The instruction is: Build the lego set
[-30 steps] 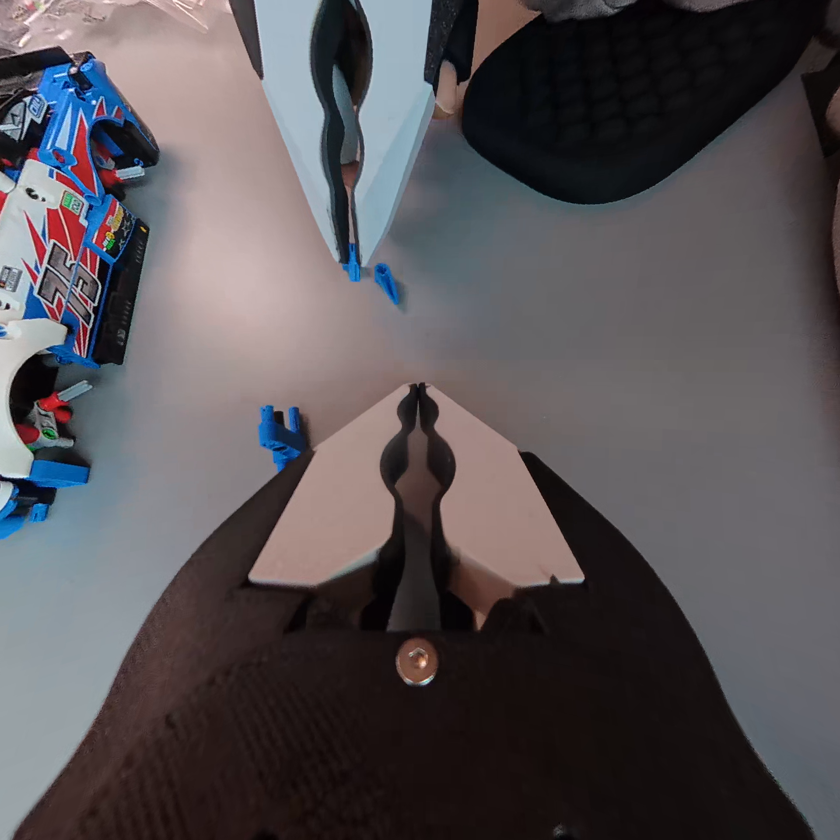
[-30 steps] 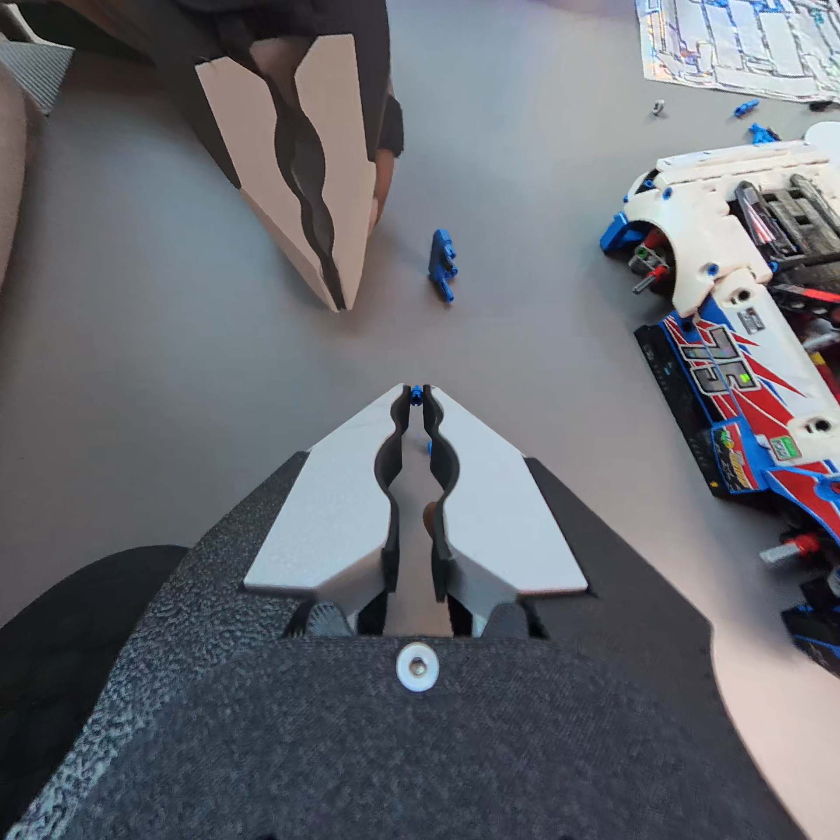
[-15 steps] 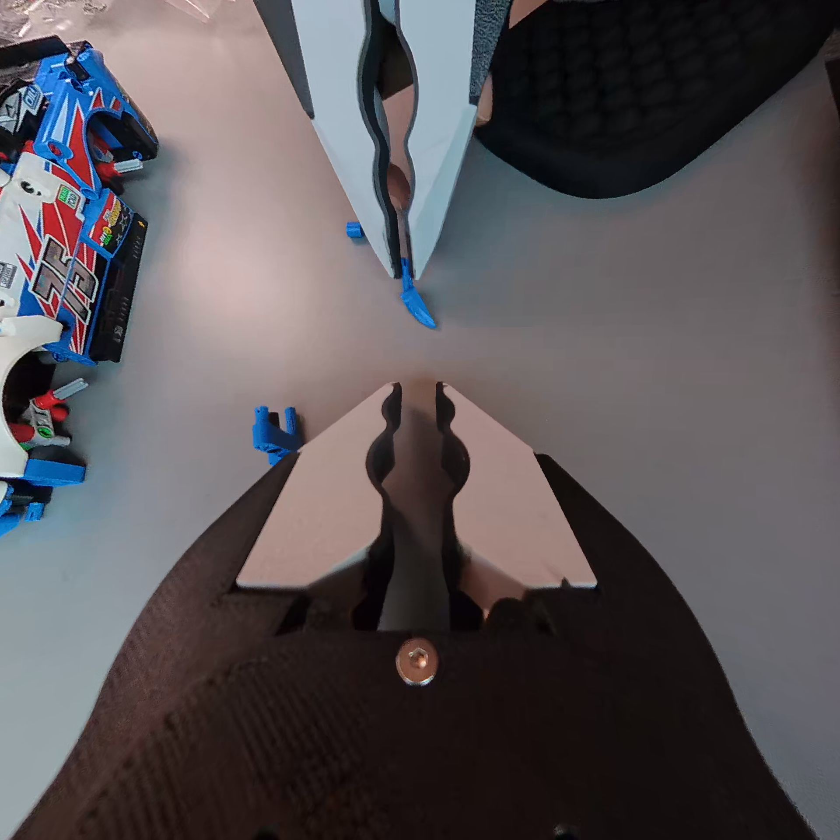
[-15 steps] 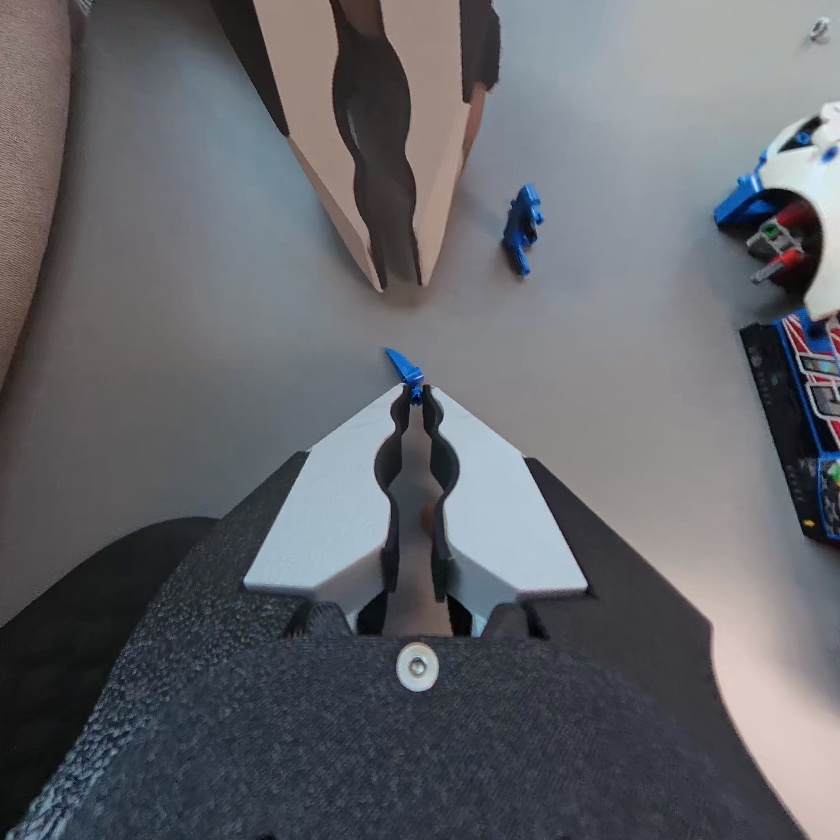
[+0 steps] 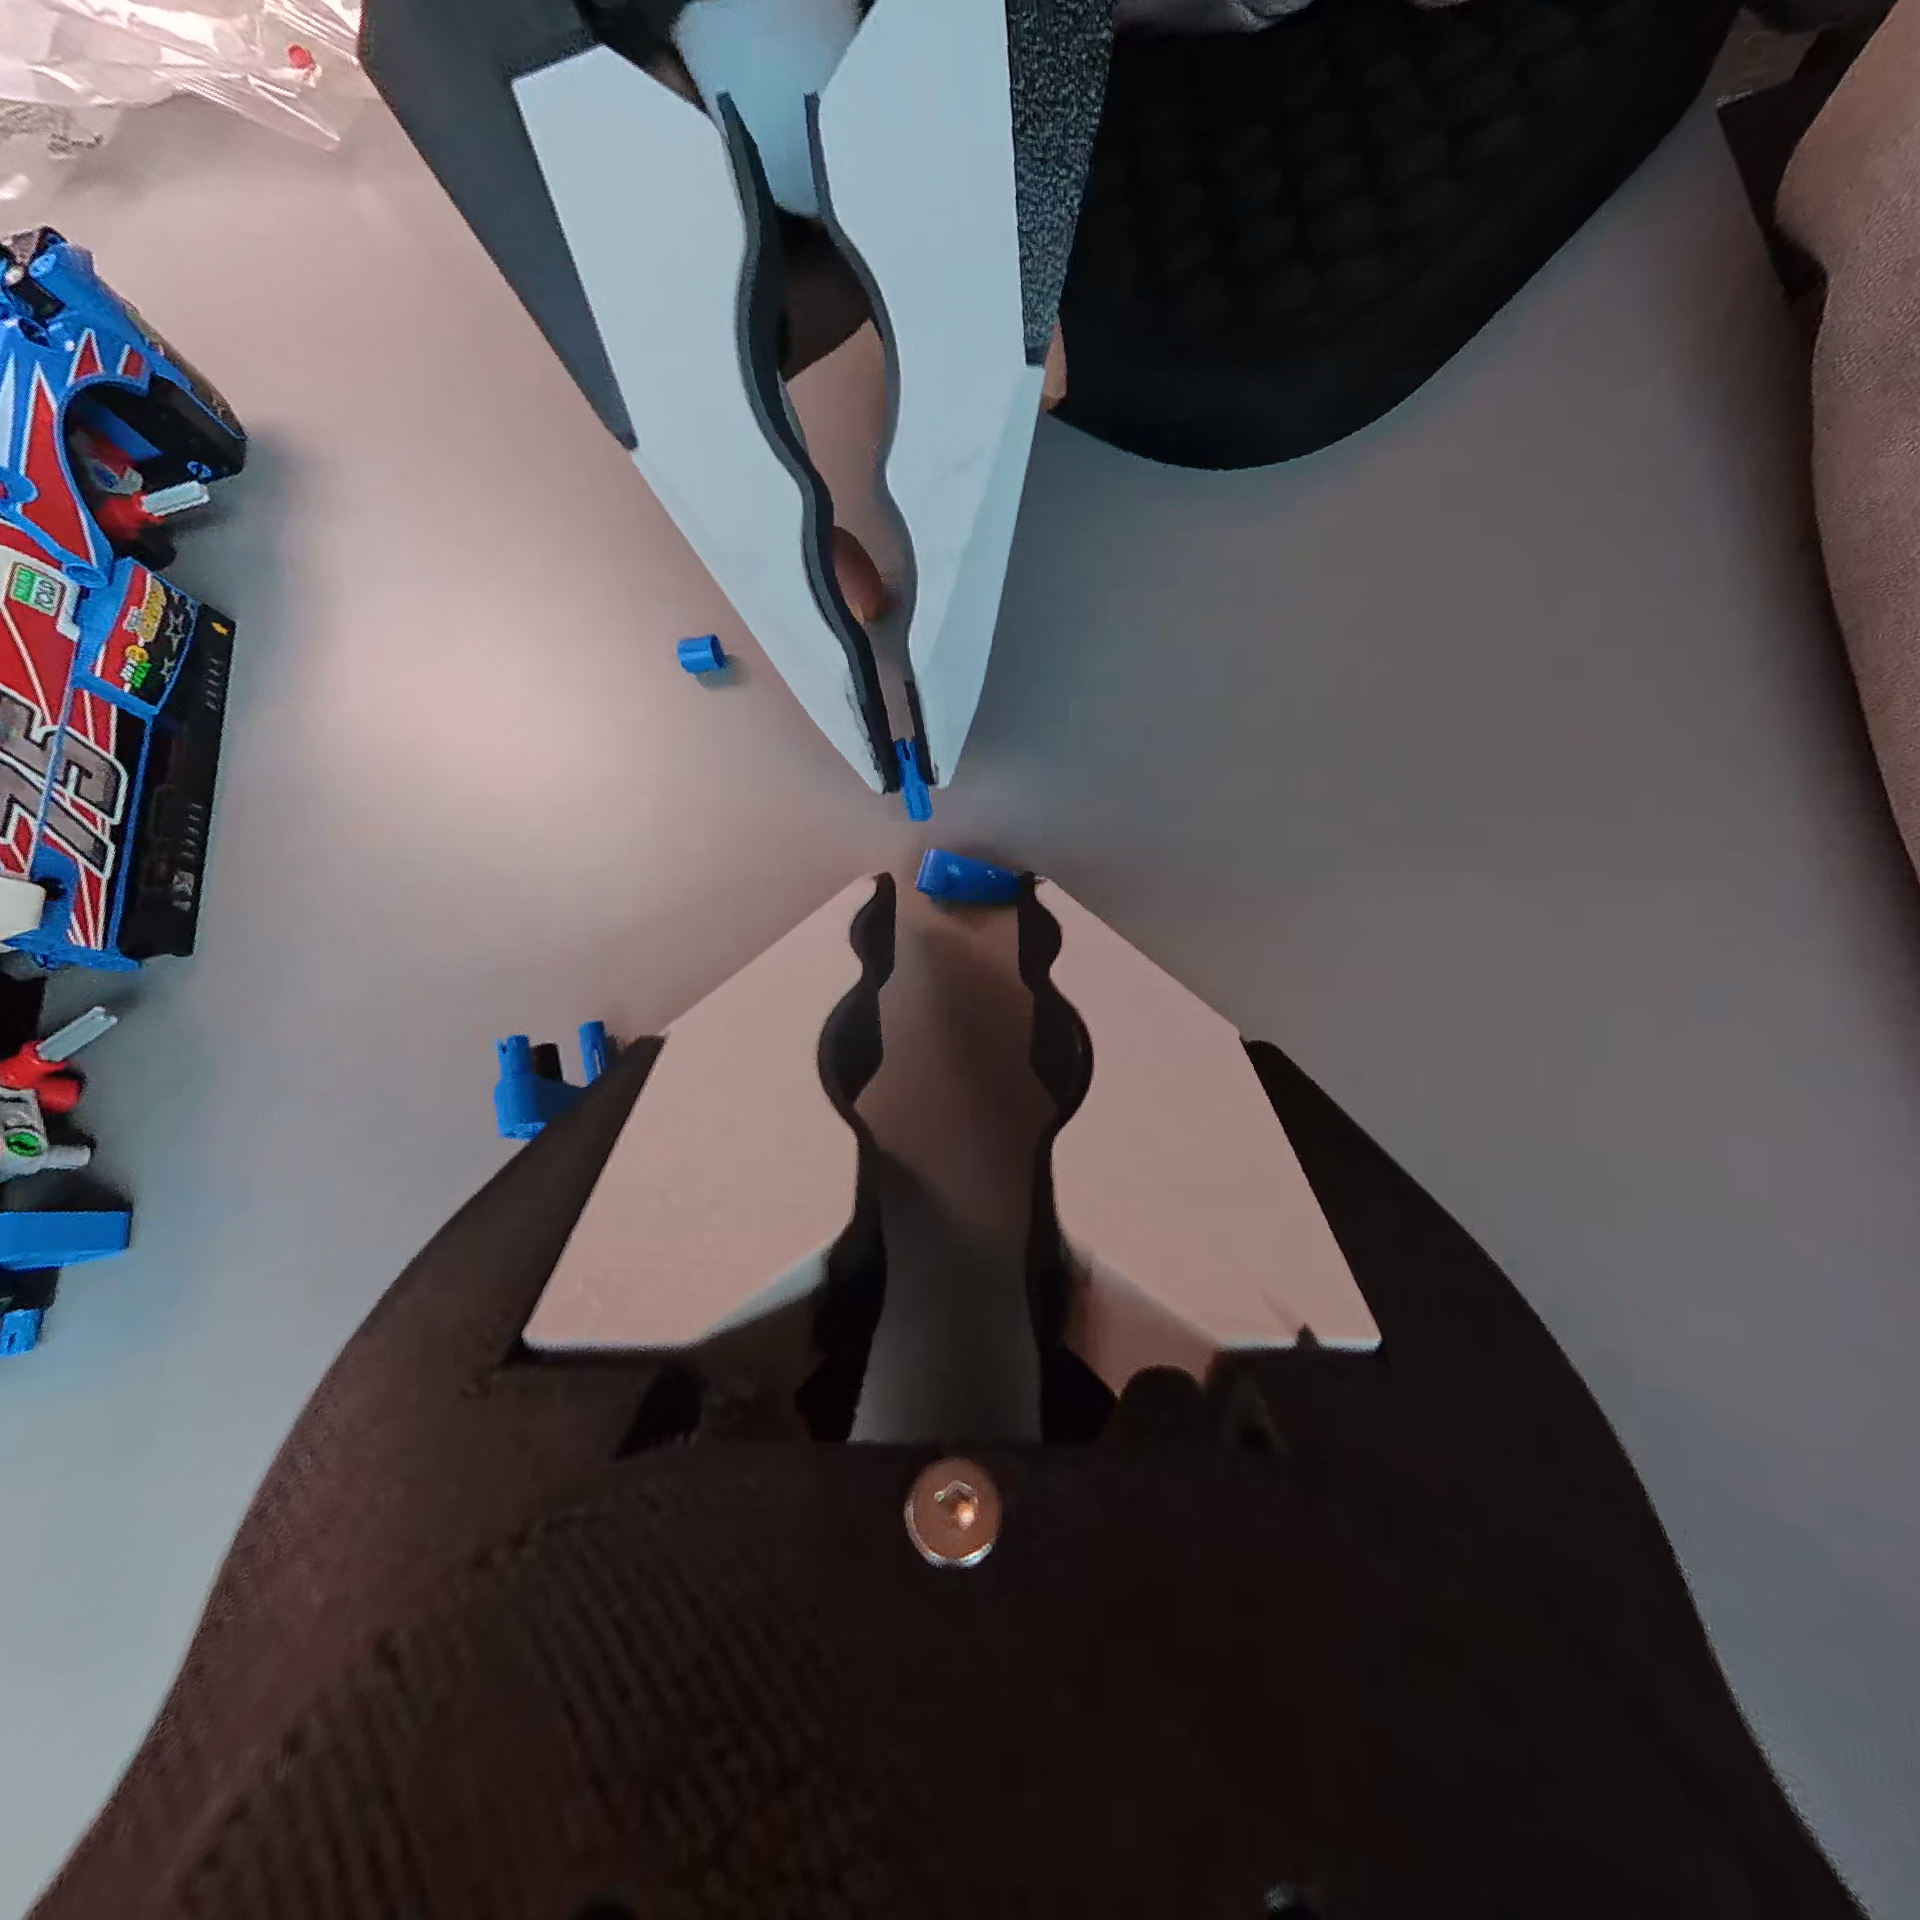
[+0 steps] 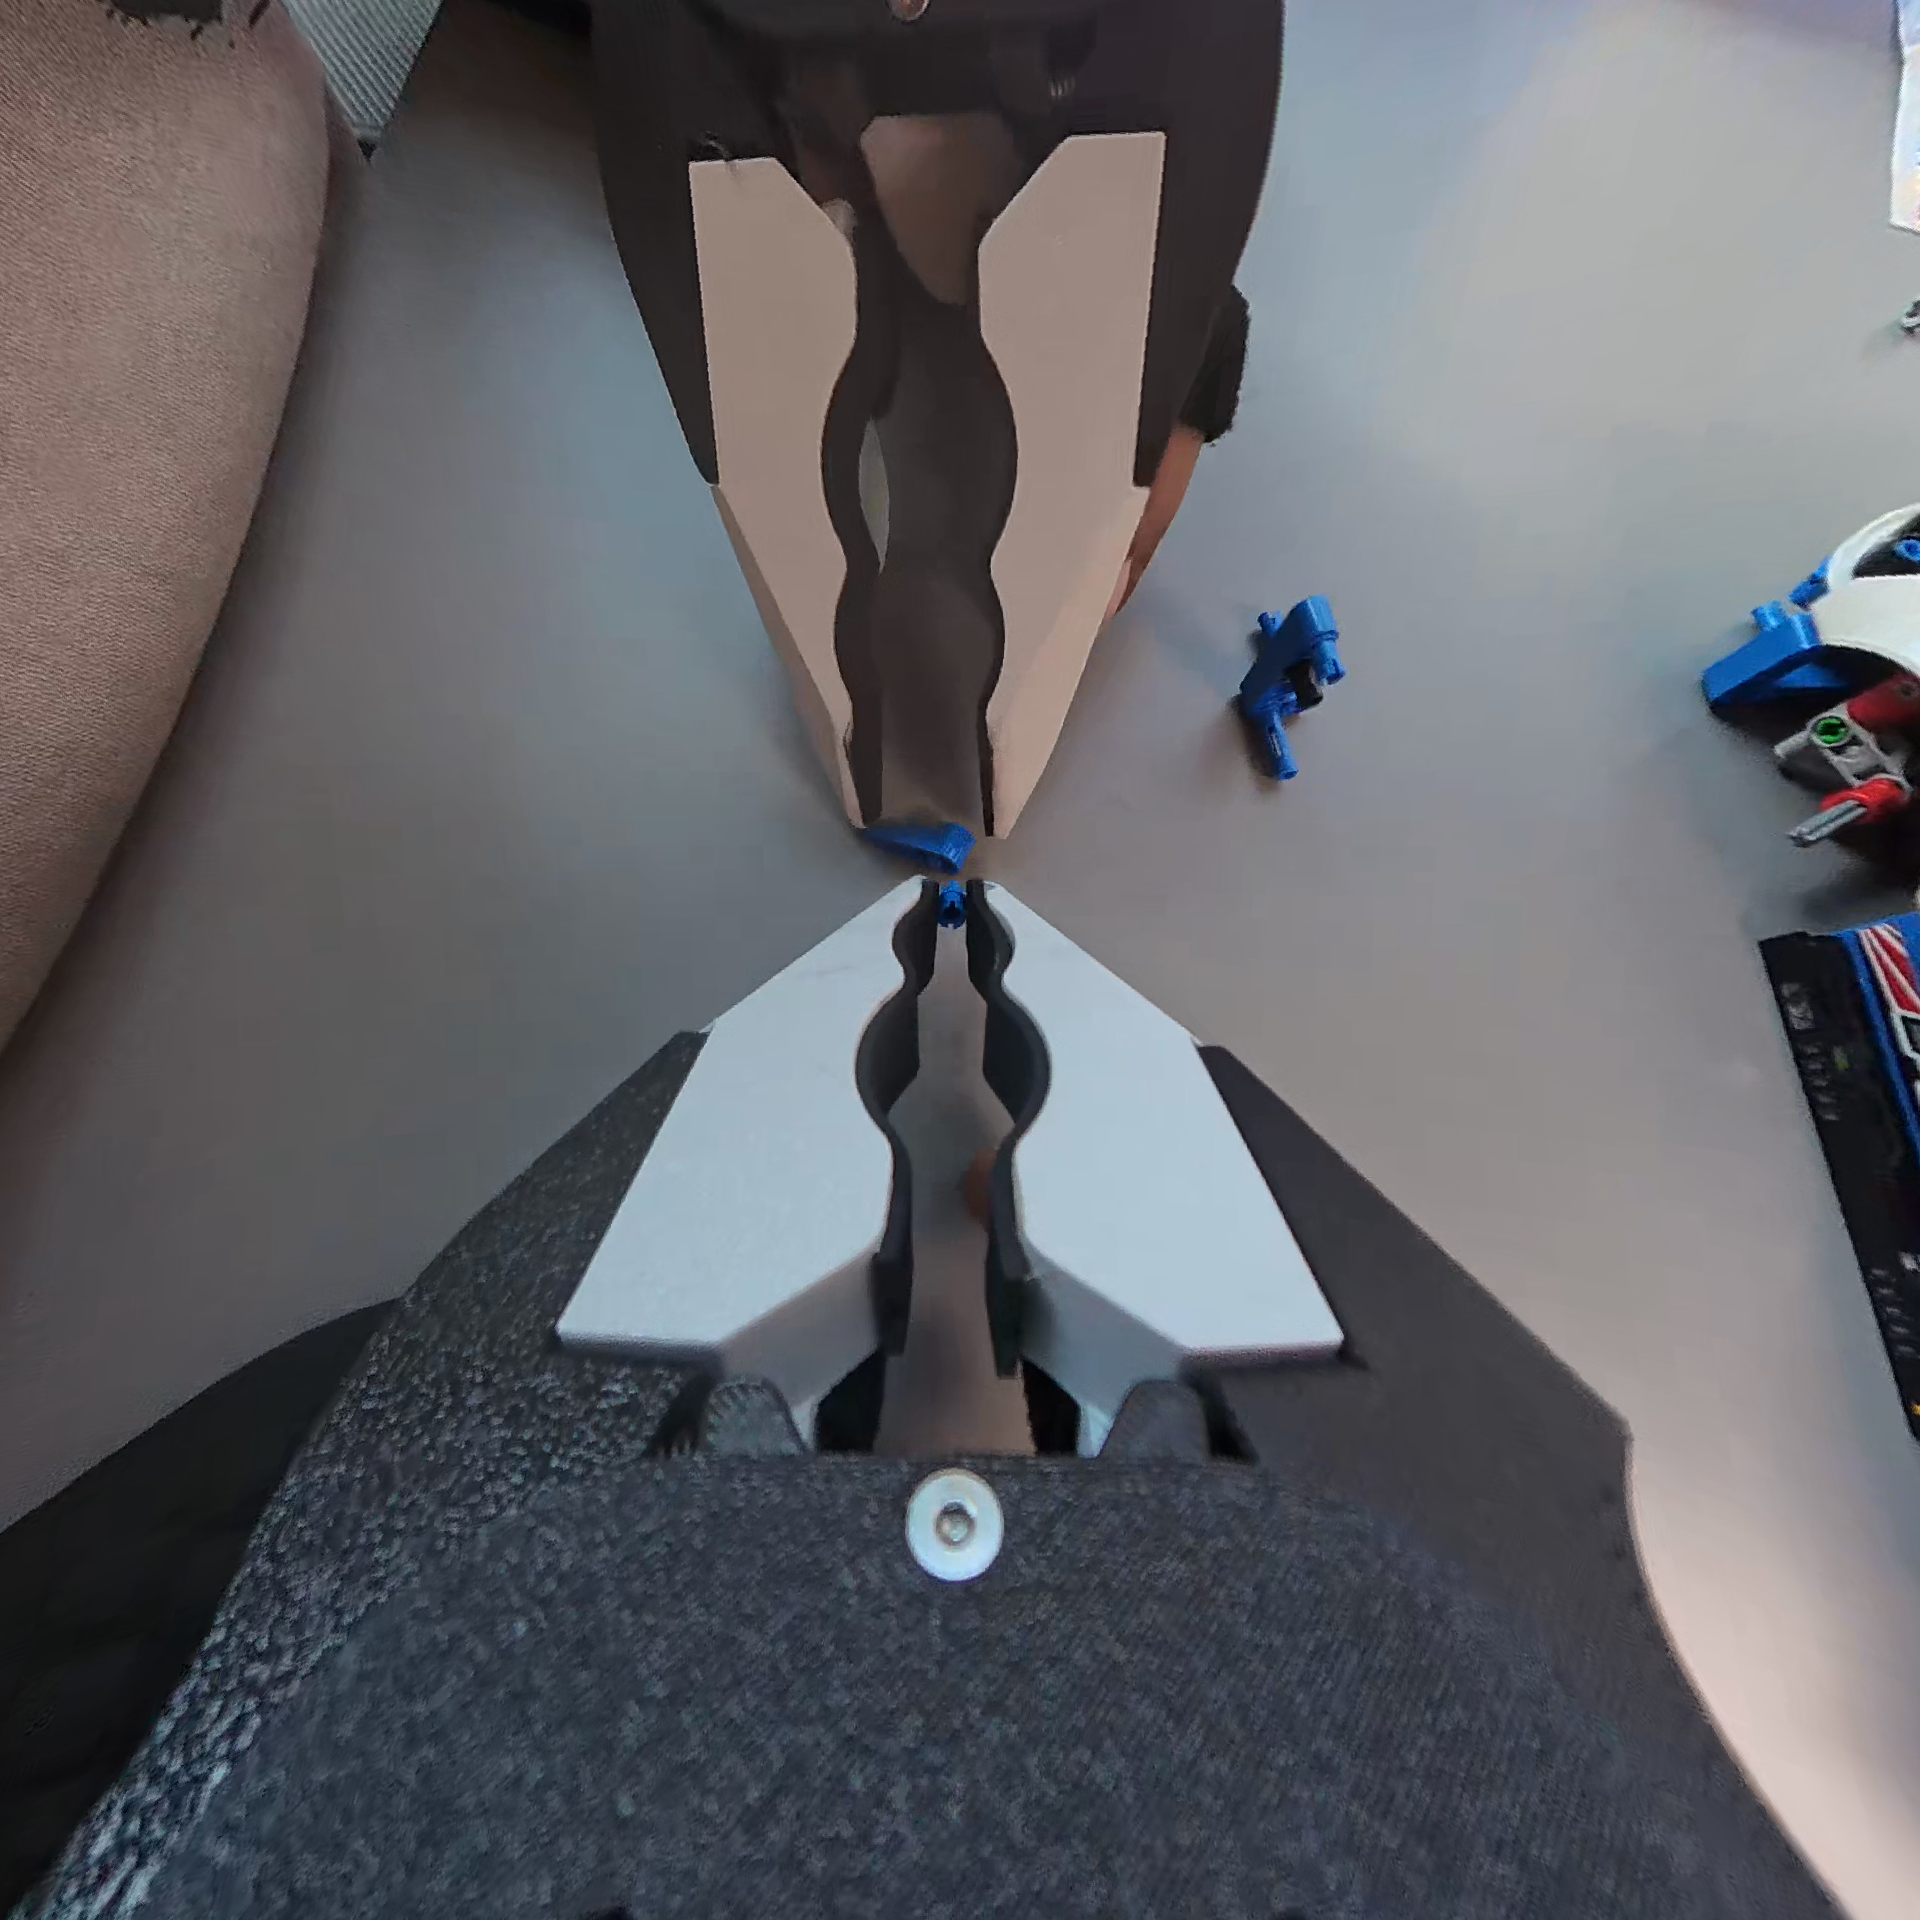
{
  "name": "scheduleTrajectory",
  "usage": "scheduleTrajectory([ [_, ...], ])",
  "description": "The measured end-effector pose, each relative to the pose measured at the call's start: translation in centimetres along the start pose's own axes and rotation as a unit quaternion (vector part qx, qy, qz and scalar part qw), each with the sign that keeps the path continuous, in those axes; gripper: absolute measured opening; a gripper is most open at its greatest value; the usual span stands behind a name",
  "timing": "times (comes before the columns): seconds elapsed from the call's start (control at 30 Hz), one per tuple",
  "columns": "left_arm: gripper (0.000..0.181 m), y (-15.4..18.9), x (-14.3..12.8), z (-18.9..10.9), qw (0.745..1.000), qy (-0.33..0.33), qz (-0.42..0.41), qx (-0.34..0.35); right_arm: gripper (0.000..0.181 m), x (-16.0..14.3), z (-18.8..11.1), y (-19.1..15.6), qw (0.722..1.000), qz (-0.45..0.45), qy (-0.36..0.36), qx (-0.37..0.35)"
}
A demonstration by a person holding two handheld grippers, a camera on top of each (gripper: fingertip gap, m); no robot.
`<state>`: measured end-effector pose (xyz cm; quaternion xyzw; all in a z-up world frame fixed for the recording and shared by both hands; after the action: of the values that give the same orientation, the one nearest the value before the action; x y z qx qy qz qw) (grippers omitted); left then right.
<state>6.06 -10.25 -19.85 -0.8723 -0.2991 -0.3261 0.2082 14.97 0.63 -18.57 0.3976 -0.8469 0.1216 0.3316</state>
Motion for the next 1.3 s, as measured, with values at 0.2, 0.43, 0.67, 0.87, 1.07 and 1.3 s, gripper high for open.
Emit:
scheduleTrajectory([
  [0.2, 0.022, 0.2, -0.1, -0.2, 1.0, 0.007, 0.014, -0.009, 0.003, 0.5, 0.3, -0.4, 1.0, -0.013, 0.002, -0.003],
  [0.43, 0.018, -0.1, 0.6, 0.4, 0.999, -0.014, 0.041, 0.008, 0.003, 0.3, 0.3, -0.3, 1.0, -0.004, -0.006, 0.004],
  [0.67, 0.008, -0.1, 0.7, 0.5, 0.999, -0.02, 0.019, -0.019, 0.003, 0.3, 0.3, -0.4, 1.0, -0.004, -0.005, 0.005],
  [0.87, 0.008, -0.2, 0.4, -0.1, 0.999, -0.001, -0.012, -0.034, 0.003, 0.1, -0.3, -0.1, 1.0, 0.008, 0.017, 0.006],
  [1.07, 0.007, -1.3, 0.9, -3.4, 0.958, 0.182, -0.146, -0.166, 0.003, 1.7, -3.6, 0.3, 0.98, 0.033, 0.193, 0.032],
  [1.3, 0.006, -3.0, 1.2, -5.8, 0.86, 0.339, -0.266, -0.273, 0.003, 3.5, -4.3, -1.1, 0.967, -0.022, 0.254, 0.018],
])
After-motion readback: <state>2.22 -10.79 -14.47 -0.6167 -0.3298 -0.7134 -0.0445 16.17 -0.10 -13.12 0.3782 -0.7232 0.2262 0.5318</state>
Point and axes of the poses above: each gripper's, where its closed fingertips meet, z out along the fingers, x out of its top, y = z × x across the jaws, the point moved 9 cm from there along -z, back along the fingers, and after that the axes turned 6 degrees about -y, right-handed, at the moved point
